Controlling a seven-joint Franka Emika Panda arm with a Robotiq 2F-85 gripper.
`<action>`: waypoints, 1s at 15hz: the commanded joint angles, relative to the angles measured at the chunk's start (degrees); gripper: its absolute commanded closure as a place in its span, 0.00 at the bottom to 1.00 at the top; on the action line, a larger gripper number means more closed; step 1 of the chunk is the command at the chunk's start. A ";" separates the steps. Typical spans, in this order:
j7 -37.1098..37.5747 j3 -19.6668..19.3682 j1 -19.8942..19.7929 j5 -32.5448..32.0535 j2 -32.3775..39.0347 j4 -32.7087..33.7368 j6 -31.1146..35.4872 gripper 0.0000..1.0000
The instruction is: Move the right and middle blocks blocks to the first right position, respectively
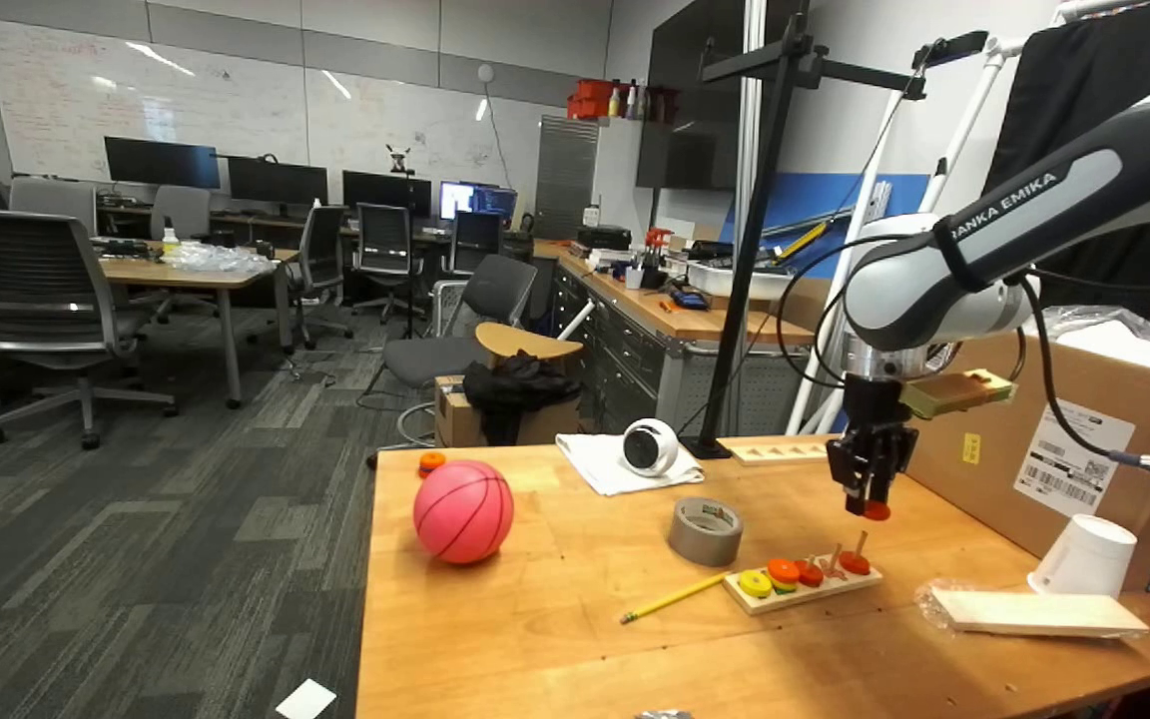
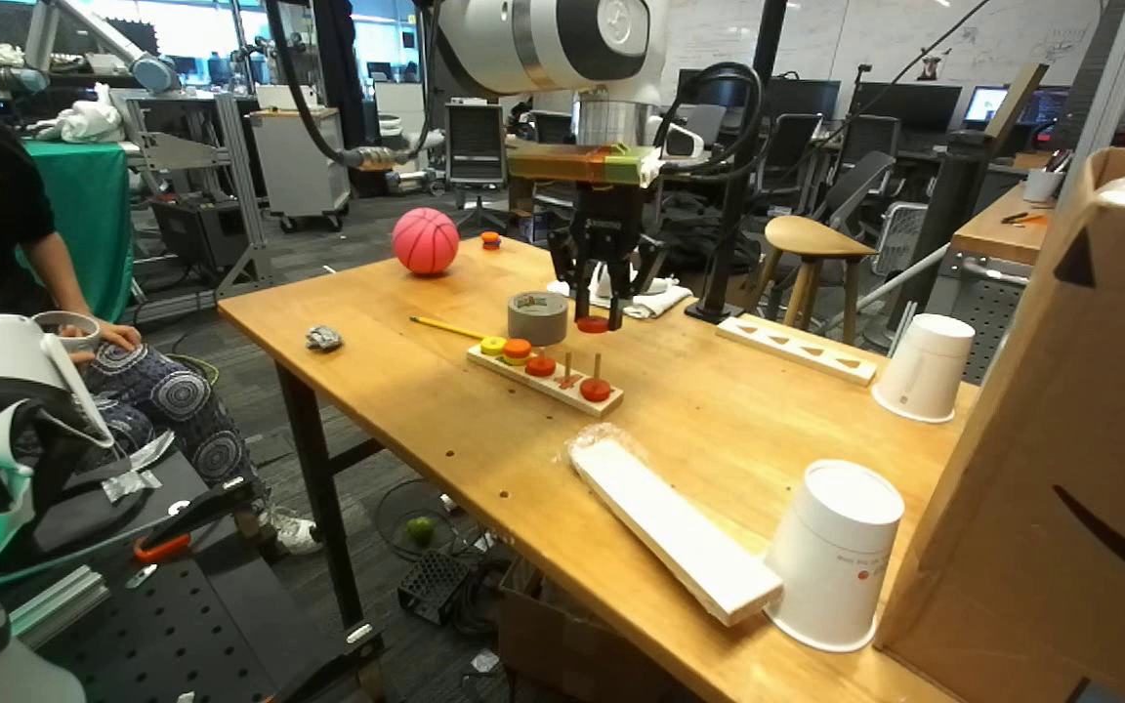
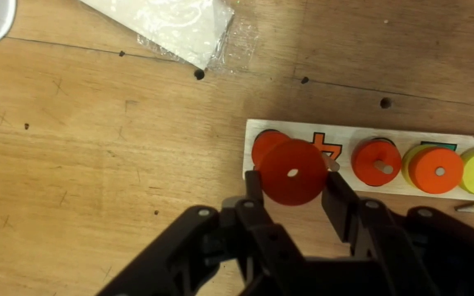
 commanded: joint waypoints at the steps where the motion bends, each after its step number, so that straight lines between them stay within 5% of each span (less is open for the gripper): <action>1: -0.98 0.42 -0.28 3.02 -0.01 0.78 -0.61 0.76; 15: -1.82 0.12 -1.33 4.78 2.46 0.67 0.98 0.76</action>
